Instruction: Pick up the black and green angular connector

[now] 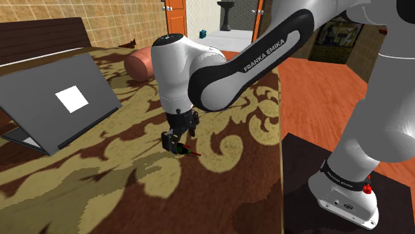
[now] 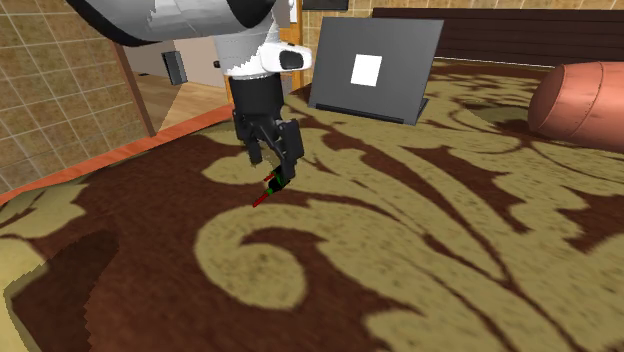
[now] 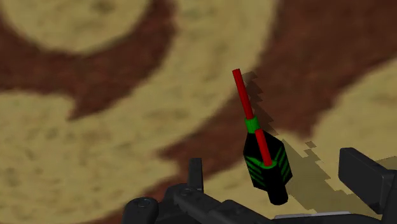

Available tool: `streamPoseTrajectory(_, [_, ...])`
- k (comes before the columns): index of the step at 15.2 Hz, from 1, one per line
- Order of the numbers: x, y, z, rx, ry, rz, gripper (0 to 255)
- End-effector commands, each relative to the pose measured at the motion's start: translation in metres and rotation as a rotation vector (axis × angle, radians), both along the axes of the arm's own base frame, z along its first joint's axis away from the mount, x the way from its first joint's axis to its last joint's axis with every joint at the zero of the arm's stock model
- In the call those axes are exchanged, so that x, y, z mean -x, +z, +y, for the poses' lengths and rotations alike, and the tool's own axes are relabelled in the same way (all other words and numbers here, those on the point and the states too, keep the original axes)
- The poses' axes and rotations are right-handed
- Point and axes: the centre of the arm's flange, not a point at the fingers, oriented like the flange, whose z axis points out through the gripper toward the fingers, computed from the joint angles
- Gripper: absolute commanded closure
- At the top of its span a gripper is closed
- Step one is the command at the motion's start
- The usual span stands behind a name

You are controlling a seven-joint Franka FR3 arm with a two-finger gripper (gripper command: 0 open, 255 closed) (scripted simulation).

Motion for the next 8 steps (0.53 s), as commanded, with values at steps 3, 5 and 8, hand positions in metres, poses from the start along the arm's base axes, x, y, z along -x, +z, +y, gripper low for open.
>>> streamPoseTrajectory(3, [0.0,-0.022,0.003,0.0,0.0,-0.001,0])
streamPoseTrajectory(5, [0.0,-0.033,0.003,0.0,0.0,-0.001,0])
streamPoseTrajectory(8, [0.0,-0.036,0.003,0.0,0.0,-0.001,255])
